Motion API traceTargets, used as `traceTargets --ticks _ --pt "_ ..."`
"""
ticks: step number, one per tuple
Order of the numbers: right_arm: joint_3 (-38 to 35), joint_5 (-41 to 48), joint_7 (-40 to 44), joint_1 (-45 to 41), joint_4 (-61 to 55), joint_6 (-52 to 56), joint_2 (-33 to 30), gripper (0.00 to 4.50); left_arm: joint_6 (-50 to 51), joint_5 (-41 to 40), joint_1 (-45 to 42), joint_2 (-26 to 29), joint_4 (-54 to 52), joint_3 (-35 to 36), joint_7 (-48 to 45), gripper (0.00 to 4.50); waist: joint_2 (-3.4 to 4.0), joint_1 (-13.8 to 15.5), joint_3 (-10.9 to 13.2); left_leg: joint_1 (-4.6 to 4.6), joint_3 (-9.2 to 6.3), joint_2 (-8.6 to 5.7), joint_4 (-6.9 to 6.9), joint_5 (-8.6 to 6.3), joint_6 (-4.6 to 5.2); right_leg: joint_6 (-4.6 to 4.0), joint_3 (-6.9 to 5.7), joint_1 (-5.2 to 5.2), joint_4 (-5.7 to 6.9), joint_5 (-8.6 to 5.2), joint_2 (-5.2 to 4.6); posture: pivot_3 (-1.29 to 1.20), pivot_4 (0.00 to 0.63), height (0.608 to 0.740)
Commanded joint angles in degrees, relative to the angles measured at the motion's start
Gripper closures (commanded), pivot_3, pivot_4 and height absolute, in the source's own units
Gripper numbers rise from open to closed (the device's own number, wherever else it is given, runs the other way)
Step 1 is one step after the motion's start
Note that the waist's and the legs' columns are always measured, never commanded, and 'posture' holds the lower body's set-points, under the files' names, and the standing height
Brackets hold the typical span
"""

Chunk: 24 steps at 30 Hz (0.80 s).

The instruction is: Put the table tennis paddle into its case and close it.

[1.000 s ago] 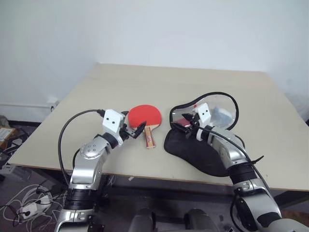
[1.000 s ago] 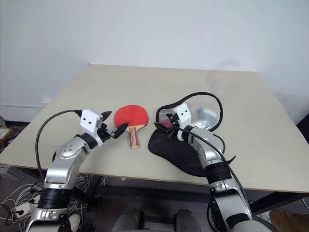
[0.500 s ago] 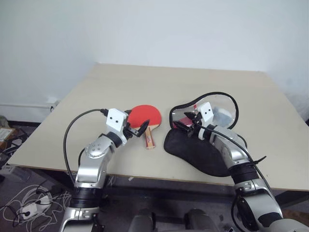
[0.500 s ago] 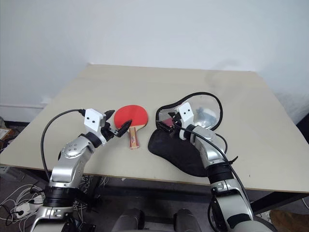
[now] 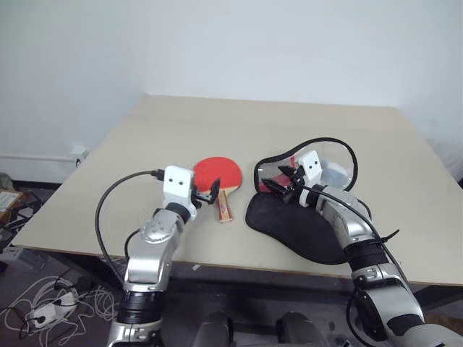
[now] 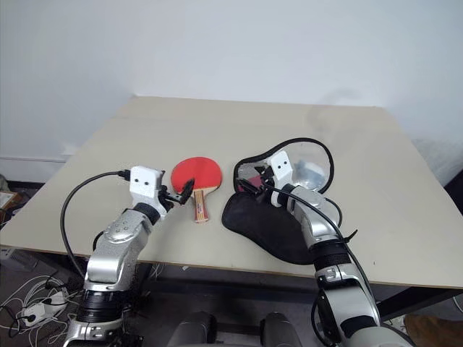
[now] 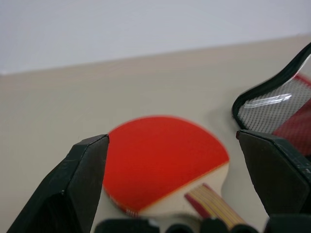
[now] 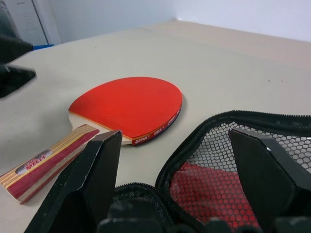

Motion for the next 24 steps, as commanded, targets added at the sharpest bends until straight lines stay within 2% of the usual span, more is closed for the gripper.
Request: traceTargets --ticks 1,11,24 --pt "-0.81 0.16 0.87 -3.07 0.21 -1.84 -0.35 0.69 6.37 2.3 -1.66 -2.94 -4.13 -1.21 5.38 0.0 0.0 -0.01 0.0 0.0 0.0 0.0 0.0 0.0 0.0 0.0 0.0 0.0 0.0 0.0 0.0 0.0 0.0 0.74" --pt "-0.48 -0.21 1.76 -4.2 1.7 -2.6 -0.48 0.69 17.6 5.83 -5.87 -7.85 -3.8 -2.06 12.03 0.0 0.0 -0.01 0.0 0.01 -0.05 0.0 0.01 0.0 0.0 0.01 -0.02 0.01 0.01 0.0 0.02 0.0 0.0 0.74" --pt "-1.11 -0.01 4.5 -5.26 2.41 -2.63 -2.15 0.69 29.55 4.72 -7.38 -10.96 -4.16 -1.36 12.82 0.0 0.0 -0.02 0.0 0.0 -0.06 0.0 0.02 0.0 -0.01 0.01 -0.02 0.01 0.0 0.0 0.03 0.0 0.0 0.74"
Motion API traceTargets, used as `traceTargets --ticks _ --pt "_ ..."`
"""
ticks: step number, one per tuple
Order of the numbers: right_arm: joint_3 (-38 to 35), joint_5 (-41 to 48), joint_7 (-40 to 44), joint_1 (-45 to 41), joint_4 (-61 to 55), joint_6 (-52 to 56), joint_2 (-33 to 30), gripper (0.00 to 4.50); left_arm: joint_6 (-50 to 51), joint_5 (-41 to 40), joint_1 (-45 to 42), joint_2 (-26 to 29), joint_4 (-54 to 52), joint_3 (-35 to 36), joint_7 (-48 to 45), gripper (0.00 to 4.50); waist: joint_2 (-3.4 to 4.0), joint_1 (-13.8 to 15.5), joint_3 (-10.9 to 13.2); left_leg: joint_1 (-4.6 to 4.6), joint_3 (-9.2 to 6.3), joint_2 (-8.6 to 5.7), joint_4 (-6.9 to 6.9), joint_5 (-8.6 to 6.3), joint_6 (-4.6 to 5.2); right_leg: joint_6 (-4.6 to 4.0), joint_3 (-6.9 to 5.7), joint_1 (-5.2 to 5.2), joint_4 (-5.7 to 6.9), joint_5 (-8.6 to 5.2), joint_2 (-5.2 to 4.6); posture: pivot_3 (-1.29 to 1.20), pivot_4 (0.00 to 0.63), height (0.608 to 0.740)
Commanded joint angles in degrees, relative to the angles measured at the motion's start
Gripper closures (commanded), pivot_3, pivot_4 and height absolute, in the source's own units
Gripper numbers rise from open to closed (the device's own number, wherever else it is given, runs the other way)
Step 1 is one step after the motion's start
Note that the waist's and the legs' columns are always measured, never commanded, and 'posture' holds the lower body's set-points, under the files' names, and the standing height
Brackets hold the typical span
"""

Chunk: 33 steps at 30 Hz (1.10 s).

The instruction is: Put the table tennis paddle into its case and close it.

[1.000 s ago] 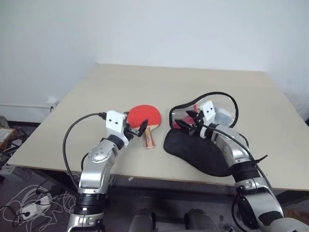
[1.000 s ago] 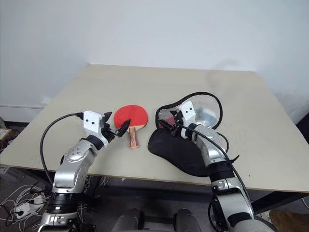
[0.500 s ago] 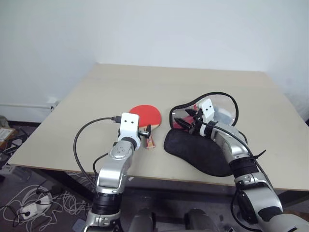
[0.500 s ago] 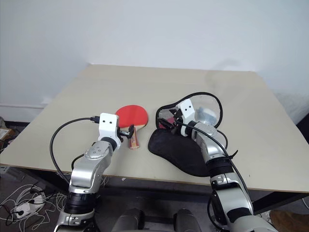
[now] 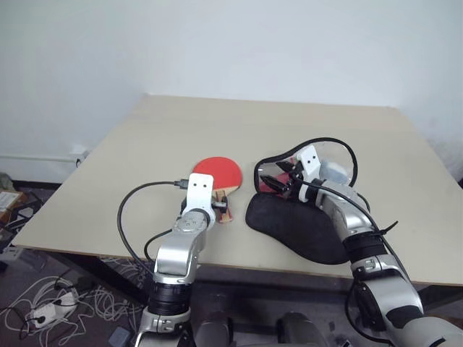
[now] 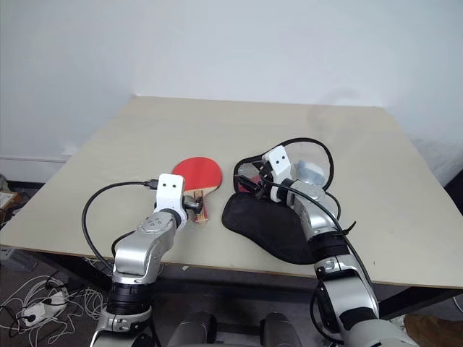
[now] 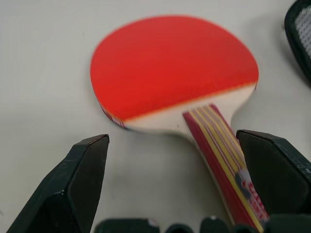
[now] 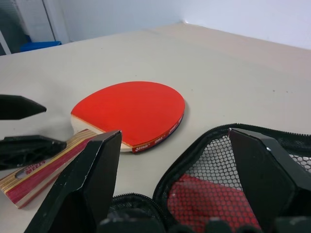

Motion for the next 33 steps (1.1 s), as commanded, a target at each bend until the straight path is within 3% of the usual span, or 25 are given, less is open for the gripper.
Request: traceTargets --ticks 1,13,32,33 --pt "-1.13 0.67 2.11 -2.07 -1.03 -1.13 -1.71 0.69 2.95 -1.18 -2.2 -1.13 -2.66 0.53 -0.61 0.0 0.0 -0.02 0.0 0.0 0.0 0.0 0.0 0.0 0.0 0.0 0.0 0.0 0.0 0.0 0.0 0.0 0.0 0.74" --pt "-0.9 3.52 13.13 1.02 -6.04 2.6 -7.74 0.69 7.99 -1.69 -4.0 -2.06 -1.49 -0.52 -2.07 0.0 0.0 -0.07 0.0 0.0 0.0 -0.01 0.02 0.0 0.0 0.0 0.0 0.0 -0.02 -0.01 0.0 0.0 0.0 0.74" --pt "-1.28 2.78 12.38 1.69 -6.9 2.68 -8.13 0.69 8.74 -2.13 -8.63 -5.45 7.41 3.85 -0.43 0.0 0.0 -0.09 0.0 0.01 -0.02 -0.02 0.05 0.0 0.0 0.02 0.0 0.03 -0.01 0.01 0.0 0.0 0.0 0.74" --pt "-1.27 2.78 12.32 1.68 -6.91 2.65 -8.1 0.67 8.61 -2.18 -8.86 -5.45 7.79 3.88 -0.37 0.19 0.0 -0.1 0.0 0.01 -0.02 -0.02 0.06 0.0 0.0 0.03 0.0 0.03 -0.01 0.02 0.0 0.0 0.0 0.74"
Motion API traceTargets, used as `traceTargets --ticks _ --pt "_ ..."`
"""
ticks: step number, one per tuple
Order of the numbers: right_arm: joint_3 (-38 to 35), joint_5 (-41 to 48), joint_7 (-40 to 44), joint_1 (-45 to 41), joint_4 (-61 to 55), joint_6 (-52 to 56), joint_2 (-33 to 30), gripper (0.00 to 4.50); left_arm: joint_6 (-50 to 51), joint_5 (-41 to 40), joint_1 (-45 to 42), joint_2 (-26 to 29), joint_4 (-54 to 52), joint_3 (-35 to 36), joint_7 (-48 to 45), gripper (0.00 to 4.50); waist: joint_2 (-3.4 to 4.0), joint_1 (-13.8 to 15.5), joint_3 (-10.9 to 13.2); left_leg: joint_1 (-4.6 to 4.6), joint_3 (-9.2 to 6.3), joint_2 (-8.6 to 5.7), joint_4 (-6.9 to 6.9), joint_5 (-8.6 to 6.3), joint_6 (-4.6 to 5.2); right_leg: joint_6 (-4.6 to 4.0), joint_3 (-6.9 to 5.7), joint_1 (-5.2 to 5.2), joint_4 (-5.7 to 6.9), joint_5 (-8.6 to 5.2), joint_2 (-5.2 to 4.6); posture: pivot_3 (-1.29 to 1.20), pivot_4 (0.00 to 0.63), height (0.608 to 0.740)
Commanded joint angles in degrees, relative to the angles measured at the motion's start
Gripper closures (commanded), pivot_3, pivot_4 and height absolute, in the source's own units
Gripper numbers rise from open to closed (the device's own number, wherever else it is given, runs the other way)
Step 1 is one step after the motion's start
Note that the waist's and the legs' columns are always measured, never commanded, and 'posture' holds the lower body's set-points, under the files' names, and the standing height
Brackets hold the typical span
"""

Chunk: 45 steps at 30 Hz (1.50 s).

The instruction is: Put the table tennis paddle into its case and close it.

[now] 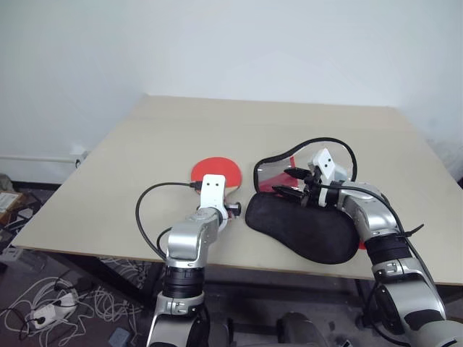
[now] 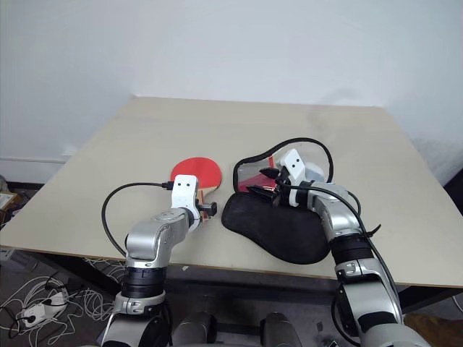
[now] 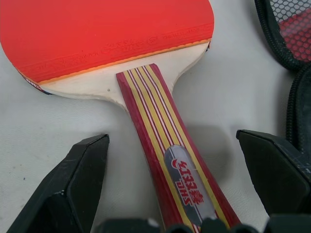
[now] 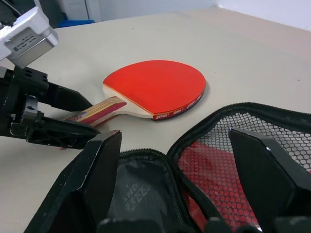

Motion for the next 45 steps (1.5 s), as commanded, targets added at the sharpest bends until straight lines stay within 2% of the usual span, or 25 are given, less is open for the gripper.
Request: traceTargets --ticks 1,10,14,30,45 --pt "-1.16 0.85 -0.3 -0.73 -2.51 -0.54 -0.53 0.66 -1.23 -0.13 -1.96 -0.07 1.28 0.47 0.41 0.39 0.0 -0.02 0.0 0.0 0.0 0.0 0.01 0.0 0.0 0.01 0.0 0.0 0.0 0.01 0.0 0.0 0.0 0.74" --pt "-1.38 0.91 -0.76 -0.97 -2.41 -0.94 -0.4 0.66 -1.77 -0.1 -3.17 -0.28 2.65 1.11 0.95 2.68 0.0 -0.01 0.0 0.0 -0.03 -0.03 0.03 0.0 0.0 0.03 0.01 0.02 0.0 0.02 0.0 0.0 0.0 0.74" --pt "-1.52 1.03 -1.03 -1.15 -2.18 -1.16 -0.3 0.66 -2.0 0.04 -3.26 -0.33 2.75 1.37 1.52 3.43 0.0 -0.01 0.0 -0.01 -0.04 -0.03 0.0 0.0 0.0 0.03 0.0 -0.01 0.0 0.02 0.0 0.0 0.0 0.74" --pt "-1.73 1.01 -1.8 -1.28 -1.84 -1.66 -0.16 0.66 -1.12 0.84 -4.75 1.03 4.89 -0.03 1.95 3.44 0.0 -0.09 0.0 0.01 -0.05 -0.03 0.02 0.0 0.0 0.05 0.0 0.01 0.01 0.04 0.0 0.0 0.0 0.74" --pt "-1.98 1.06 -2.34 -0.88 -2.27 -1.7 -0.28 0.66 -2.45 0.4 -4.66 0.22 4.58 1.84 2.94 3.44 0.01 -0.1 0.0 0.02 -0.07 -0.04 0.02 0.0 0.0 0.05 -0.01 0.03 0.01 0.08 0.0 0.0 0.0 0.74"
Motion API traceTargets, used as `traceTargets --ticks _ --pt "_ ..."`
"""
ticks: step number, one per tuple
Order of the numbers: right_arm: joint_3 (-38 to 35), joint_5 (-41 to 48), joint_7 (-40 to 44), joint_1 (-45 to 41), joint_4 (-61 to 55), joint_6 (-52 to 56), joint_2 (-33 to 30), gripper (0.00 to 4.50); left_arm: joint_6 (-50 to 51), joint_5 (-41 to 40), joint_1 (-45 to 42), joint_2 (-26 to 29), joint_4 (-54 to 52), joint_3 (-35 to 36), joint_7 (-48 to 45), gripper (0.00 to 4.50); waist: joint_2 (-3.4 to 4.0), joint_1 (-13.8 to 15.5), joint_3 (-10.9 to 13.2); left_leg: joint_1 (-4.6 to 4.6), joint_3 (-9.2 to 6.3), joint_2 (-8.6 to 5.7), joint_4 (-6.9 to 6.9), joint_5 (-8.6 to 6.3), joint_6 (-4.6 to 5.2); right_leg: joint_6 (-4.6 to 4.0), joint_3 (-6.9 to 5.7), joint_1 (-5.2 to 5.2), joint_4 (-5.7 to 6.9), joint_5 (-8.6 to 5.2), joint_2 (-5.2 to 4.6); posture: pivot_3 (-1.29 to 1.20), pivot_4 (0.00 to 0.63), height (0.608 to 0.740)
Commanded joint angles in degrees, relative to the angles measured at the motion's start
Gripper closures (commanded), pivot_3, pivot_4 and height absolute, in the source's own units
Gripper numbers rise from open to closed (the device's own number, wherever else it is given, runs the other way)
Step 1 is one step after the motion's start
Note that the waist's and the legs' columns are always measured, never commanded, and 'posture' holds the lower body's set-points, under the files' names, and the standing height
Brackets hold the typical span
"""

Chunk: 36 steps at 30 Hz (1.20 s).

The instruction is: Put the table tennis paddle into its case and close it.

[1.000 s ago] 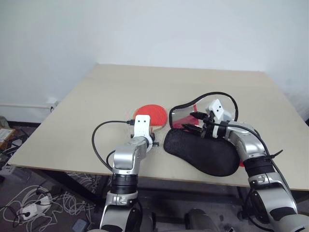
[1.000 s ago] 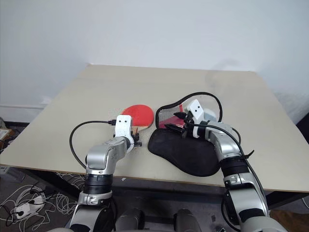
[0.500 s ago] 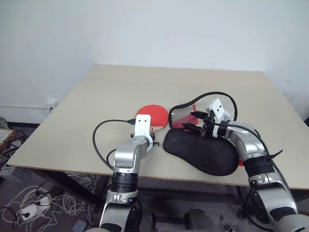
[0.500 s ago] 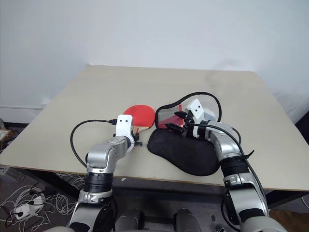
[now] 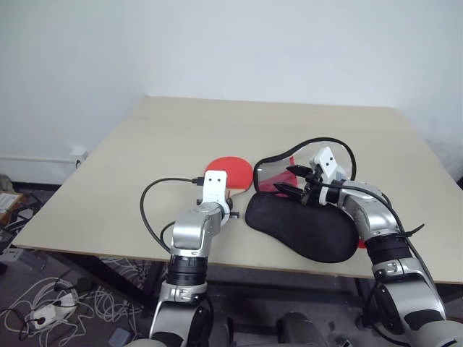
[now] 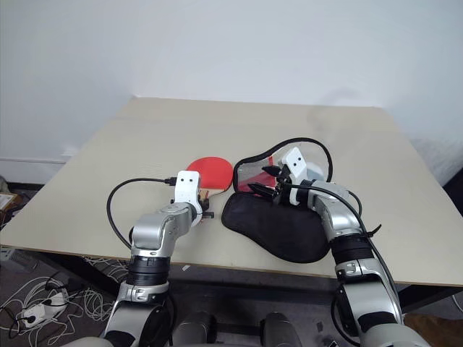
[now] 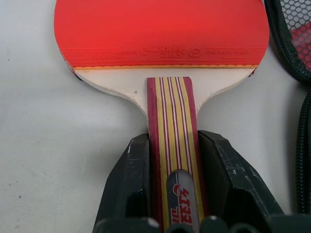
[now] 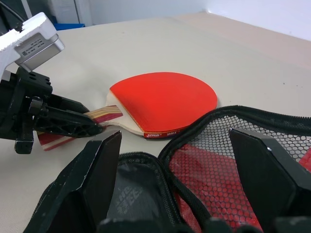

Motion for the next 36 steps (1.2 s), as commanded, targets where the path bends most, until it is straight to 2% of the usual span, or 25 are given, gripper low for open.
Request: traceTargets --ticks 1,15,36 --pt "-1.52 1.06 -0.22 -0.87 -2.28 -1.17 -0.37 0.66 -1.27 0.41 -1.15 0.28 -1.01 0.68 1.02 3.44 0.0 0.0 0.0 0.0 0.0 0.0 0.0 0.0 0.0 0.0 0.0 0.0 0.0 0.0 0.0 0.0 0.0 0.74" --pt "-1.49 1.05 -0.35 -0.84 -2.25 -1.25 -0.36 0.66 -6.27 1.3 -1.64 2.43 -2.4 -0.72 0.49 3.44 -0.01 -0.7 0.0 -0.07 0.0 0.0 -0.02 0.0 0.0 0.01 0.01 -0.06 -0.03 0.01 0.0 0.0 0.0 0.74" --pt "-1.85 1.12 -0.32 -0.92 -2.12 -1.46 -0.7 0.66 -15.57 3.99 -0.26 9.02 -3.98 -5.59 -3.64 3.44 -0.01 -0.7 0.01 -0.1 0.01 -0.01 -0.05 0.0 0.0 0.03 0.02 -0.1 -0.05 0.0 0.0 0.0 0.0 0.74"
